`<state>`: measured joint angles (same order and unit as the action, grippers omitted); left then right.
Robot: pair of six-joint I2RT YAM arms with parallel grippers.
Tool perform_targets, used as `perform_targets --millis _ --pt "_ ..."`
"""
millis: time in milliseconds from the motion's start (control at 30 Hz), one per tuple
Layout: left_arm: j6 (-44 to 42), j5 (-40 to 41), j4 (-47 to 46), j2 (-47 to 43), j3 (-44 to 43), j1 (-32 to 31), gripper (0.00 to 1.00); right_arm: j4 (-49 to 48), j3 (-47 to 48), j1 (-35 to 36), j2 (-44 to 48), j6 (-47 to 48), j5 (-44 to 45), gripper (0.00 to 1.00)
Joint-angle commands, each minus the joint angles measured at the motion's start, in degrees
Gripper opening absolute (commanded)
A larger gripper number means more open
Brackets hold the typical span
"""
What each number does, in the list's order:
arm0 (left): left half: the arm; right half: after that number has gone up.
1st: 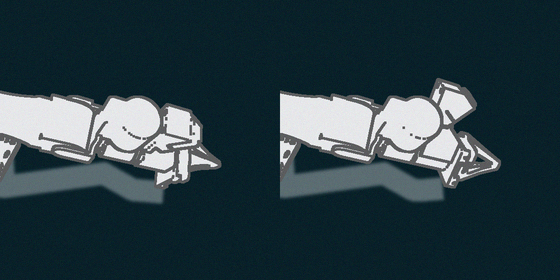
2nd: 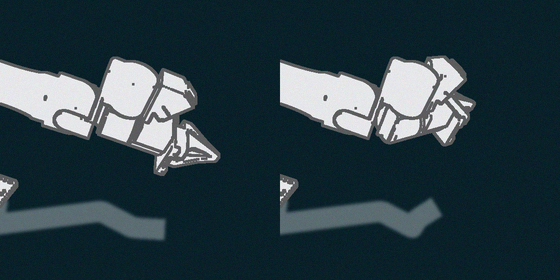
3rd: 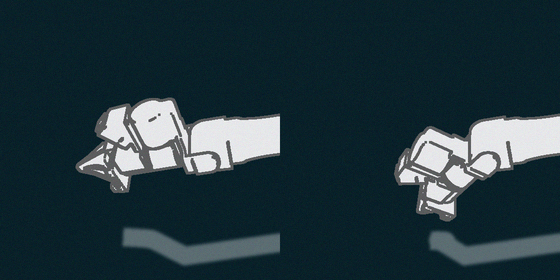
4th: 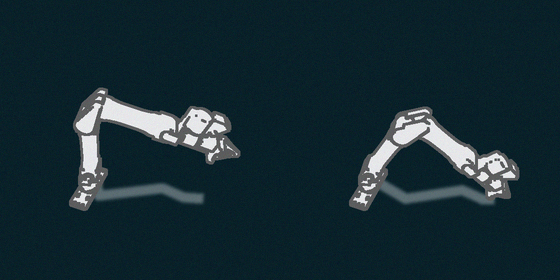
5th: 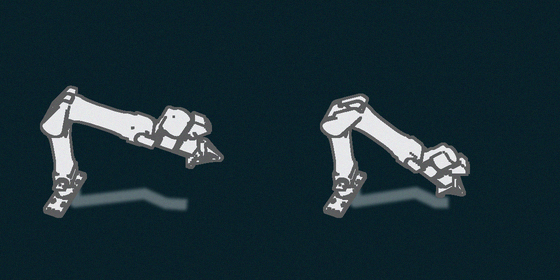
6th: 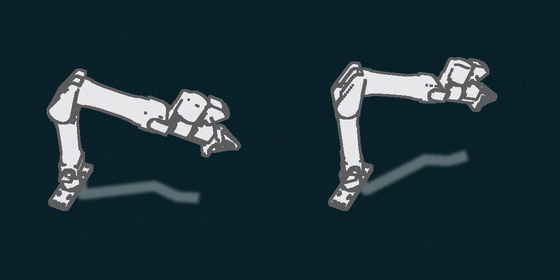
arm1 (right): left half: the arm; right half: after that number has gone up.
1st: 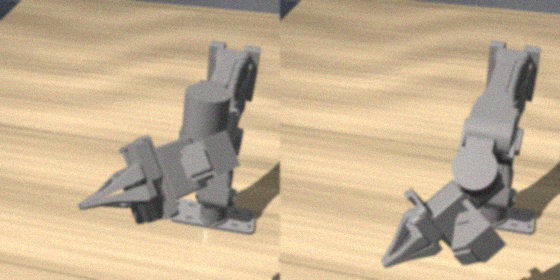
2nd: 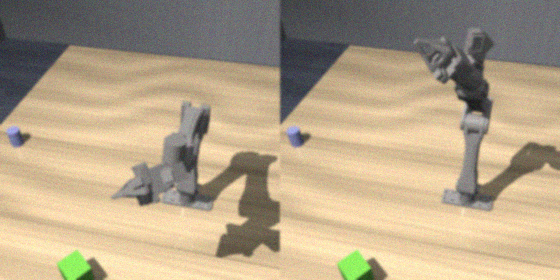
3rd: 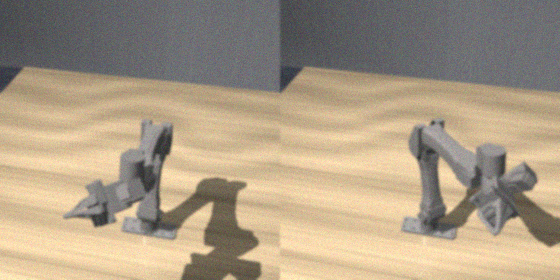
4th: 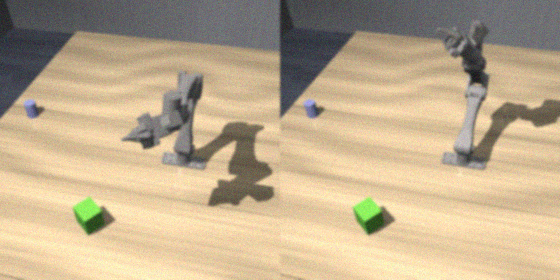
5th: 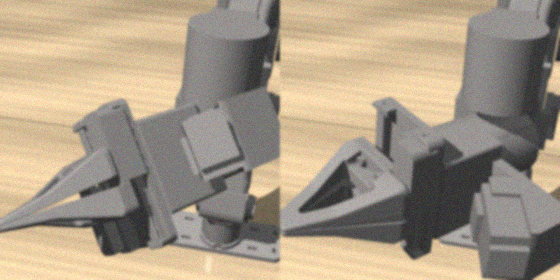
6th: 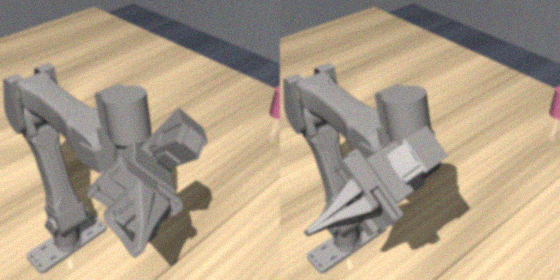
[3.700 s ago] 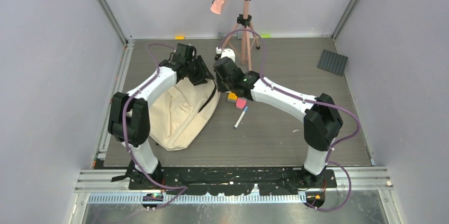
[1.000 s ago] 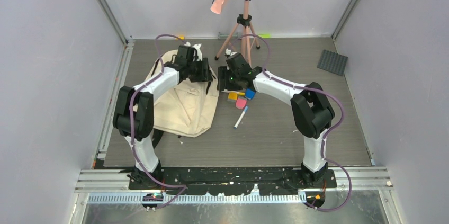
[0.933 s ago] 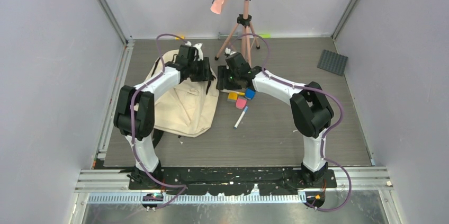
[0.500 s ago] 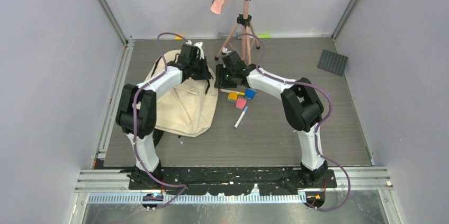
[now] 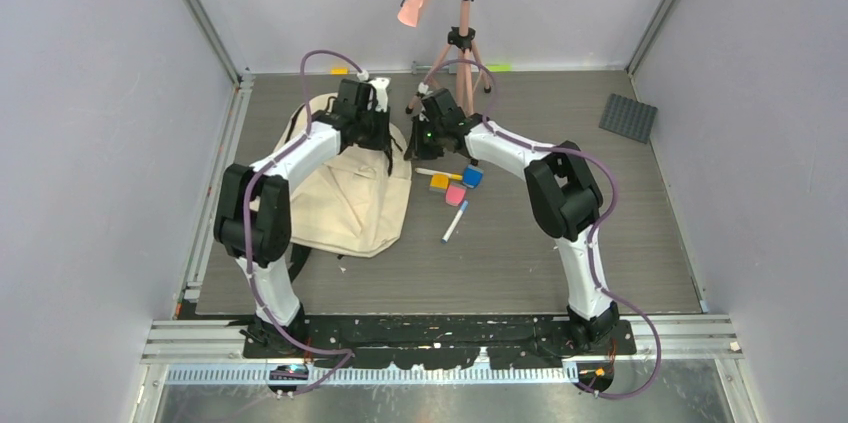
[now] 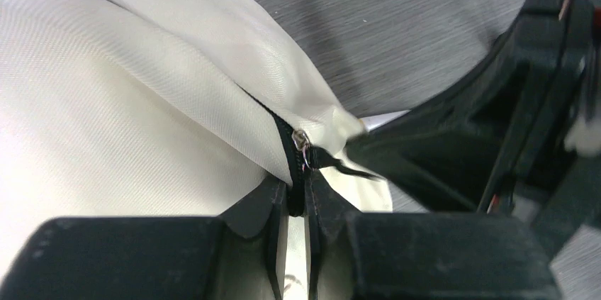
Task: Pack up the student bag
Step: Adjust the student bag at the center of the board.
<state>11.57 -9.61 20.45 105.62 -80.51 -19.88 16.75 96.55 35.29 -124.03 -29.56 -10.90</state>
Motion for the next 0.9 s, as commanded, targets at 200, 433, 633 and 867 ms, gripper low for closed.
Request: perform_targets --millis 200,433,633,867 --pt "-8.87 2.75 1.84 -6.29 1.42 0.28 0.13 -4.57 -7.52 -6.17 8.73 -1.00 1.04 0.01" --pt "0.87 -1.68 -3.49 -2.28 2.47 0.01 0.20 -3.52 -8.63 -6.37 11.23 -0.48 0.01 0.08" --pt "3.81 -0.04 -2.45 -6.29 2.69 0.33 0.50 -2.51 -10.50 -6.37 15.96 0.72 0.98 0.36" --pt "9.37 -0.55 -0.94 -13.75 3.29 1.91 0.61 -3.72 -12.68 -6.16 20.85 0.10 -1.23 0.56"
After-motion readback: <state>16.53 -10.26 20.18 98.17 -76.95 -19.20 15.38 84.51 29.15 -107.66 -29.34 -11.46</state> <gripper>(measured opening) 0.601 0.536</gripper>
